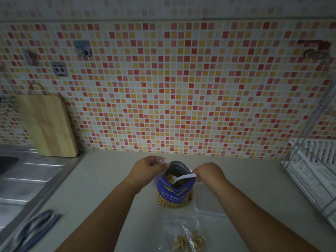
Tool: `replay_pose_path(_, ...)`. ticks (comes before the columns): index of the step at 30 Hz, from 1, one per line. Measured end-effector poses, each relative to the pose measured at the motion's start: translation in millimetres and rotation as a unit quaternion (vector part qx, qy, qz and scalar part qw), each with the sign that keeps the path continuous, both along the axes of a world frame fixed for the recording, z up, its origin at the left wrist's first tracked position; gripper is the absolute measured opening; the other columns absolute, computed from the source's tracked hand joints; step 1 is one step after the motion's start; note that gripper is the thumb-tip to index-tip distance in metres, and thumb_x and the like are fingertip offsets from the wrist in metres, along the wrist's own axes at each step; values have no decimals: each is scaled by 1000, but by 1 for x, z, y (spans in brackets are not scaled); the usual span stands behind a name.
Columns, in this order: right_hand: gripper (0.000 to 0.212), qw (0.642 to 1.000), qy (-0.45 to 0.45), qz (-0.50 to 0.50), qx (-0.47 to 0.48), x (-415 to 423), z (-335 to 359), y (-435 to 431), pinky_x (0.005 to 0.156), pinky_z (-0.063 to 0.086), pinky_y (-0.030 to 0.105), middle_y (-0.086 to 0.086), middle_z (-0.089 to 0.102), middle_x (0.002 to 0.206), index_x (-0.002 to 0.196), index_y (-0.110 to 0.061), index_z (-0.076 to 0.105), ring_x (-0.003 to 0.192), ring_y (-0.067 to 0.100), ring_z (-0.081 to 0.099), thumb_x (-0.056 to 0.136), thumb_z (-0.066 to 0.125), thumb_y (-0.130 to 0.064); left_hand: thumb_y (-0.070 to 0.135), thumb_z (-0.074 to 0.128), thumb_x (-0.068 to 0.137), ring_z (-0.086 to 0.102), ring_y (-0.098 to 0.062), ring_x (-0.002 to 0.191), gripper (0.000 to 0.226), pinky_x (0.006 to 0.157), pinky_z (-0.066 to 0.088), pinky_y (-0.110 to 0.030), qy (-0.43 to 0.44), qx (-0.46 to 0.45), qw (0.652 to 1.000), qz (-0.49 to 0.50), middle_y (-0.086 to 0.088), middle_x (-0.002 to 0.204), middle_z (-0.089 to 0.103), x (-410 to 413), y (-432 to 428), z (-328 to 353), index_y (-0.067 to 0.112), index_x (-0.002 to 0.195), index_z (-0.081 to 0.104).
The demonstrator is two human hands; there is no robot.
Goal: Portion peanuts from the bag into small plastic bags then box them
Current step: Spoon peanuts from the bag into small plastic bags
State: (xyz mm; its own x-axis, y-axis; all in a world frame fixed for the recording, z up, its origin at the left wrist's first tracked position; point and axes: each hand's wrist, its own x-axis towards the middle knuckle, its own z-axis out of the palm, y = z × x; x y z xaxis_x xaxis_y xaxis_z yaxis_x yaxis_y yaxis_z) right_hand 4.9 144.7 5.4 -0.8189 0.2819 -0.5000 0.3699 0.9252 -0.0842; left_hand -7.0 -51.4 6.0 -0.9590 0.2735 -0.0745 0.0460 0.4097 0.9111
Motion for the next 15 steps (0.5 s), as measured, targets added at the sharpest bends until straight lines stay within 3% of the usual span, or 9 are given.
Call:
replay_pose_path(2,37,998,-60,23,26,0,7,6,82,40,29,9,57,124,130,-16,54,95,22,51,94,46,-20,37,67,82,60,-16,102,41,85,47,-29,17,-34,999,1,-1,112,65,-3,-2,0,18,119,63)
replay_pose_path(5,41,994,-94,40,44,3,16,15,98,41,32,11,49,137,138,-16,43,118,25,52,97,42,-16,38,69,81,56,-13,99,45,81,41,-25,48,-93,994,-14,2,110,62,-3,-2,2,20,121,59)
replay_pose_path(8,43,994,-89,38,50,3,24,25,98,40,32,11,48,137,140,-16,41,106,21,50,97,42,-14,38,71,78,53,-10,96,49,79,40,-22,78,-139,987,-28,6,106,59,-2,0,5,22,123,58)
replay_pose_path(10,44,994,-85,34,58,2,27,31,96,40,31,10,48,136,140,-16,40,98,19,45,97,42,-14,39,72,77,51,-9,97,53,80,39,-22,96,-171,980,-39,5,116,60,-1,1,5,24,125,56)
replay_pose_path(15,47,996,-38,10,77,4,41,42,94,41,28,7,50,121,142,-18,38,96,17,44,96,45,-16,38,72,77,50,-10,99,56,80,39,-22,127,-212,967,-68,1,125,58,0,7,5,25,129,54)
